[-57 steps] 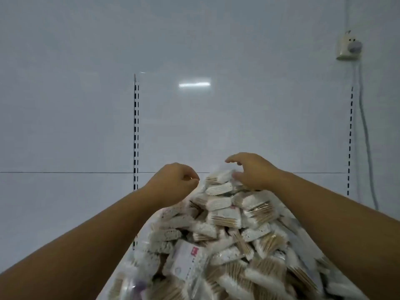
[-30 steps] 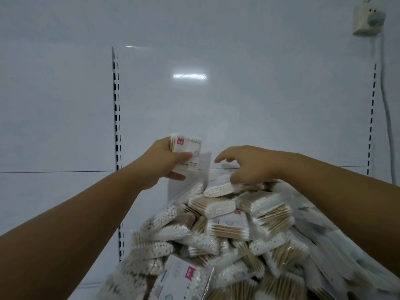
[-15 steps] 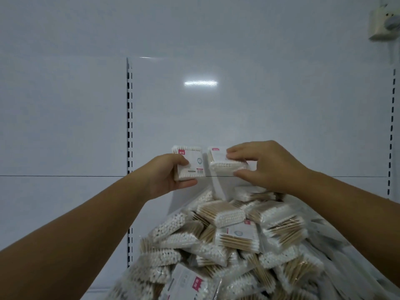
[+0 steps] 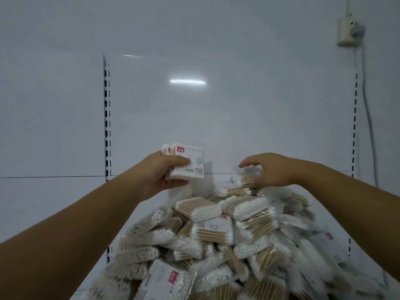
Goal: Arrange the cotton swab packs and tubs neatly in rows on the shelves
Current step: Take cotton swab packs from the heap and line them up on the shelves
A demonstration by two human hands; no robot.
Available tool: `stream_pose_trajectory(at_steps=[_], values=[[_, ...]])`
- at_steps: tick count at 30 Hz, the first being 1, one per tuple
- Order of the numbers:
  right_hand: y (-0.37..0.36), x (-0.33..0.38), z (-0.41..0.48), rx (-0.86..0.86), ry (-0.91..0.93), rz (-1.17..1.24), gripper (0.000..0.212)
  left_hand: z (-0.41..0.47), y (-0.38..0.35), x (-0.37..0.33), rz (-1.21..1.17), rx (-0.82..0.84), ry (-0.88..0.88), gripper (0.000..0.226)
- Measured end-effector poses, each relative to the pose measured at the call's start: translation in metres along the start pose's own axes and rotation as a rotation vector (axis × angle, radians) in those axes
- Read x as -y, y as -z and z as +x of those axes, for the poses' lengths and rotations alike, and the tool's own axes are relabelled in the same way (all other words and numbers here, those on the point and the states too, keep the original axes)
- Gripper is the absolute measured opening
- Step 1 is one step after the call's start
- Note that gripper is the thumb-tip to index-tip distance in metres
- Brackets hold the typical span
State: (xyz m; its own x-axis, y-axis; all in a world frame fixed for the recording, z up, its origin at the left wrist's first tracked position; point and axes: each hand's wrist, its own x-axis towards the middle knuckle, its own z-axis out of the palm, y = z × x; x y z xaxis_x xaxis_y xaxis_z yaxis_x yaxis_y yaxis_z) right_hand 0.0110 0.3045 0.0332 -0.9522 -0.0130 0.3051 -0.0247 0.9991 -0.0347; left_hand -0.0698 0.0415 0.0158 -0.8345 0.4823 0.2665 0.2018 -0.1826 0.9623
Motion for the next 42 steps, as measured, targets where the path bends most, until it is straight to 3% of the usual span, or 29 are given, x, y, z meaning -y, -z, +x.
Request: stream_pose_trajectory(at_steps=[9, 11, 14, 17, 21, 26, 31, 36, 42], values=[[-0.013, -0.022, 0.003, -0.210, 0.038, 0.097, 0.025, -0.007, -0.006, 0.003, -0.015, 0.006, 0.012, 0.019], [-0.011, -0.020, 0.003, -0.363, 0.039, 0.239, 0.025, -0.011, -0.006, 0.002, -0.043, 0.007, 0.004, 0.016], [0.005, 0.008, 0.002, -0.537, 0.081, 0.680, 0.020, -0.019, -0.001, -0.003, -0.065, -0.030, -0.019, 0.018], [0.022, 0.061, 0.004, -0.355, 0.167, 1.083, 0.022, -0.033, 0.016, -0.007, -0.051, -0.112, -0.059, 0.025], [0.017, 0.137, 0.012, -0.024, 0.239, 1.171, 0.027, -0.067, 0.059, -0.007, -0.040, -0.197, -0.081, 0.038], [-0.012, 0.239, 0.039, 0.279, 0.439, 0.982, 0.041, -0.132, 0.140, 0.006, -0.051, -0.310, -0.087, 0.053], [-0.049, 0.385, 0.063, 0.394, 0.577, 0.714, 0.050, -0.229, 0.261, 0.024, -0.020, -0.542, -0.051, 0.044], [-0.108, 0.545, 0.068, 0.536, 0.672, 0.651, 0.039, -0.335, 0.385, 0.042, -0.008, -0.751, 0.014, 0.057], [-0.163, 0.685, 0.081, 0.627, 0.713, 0.800, 0.034, -0.411, 0.513, 0.049, -0.083, -0.873, 0.031, 0.059]])
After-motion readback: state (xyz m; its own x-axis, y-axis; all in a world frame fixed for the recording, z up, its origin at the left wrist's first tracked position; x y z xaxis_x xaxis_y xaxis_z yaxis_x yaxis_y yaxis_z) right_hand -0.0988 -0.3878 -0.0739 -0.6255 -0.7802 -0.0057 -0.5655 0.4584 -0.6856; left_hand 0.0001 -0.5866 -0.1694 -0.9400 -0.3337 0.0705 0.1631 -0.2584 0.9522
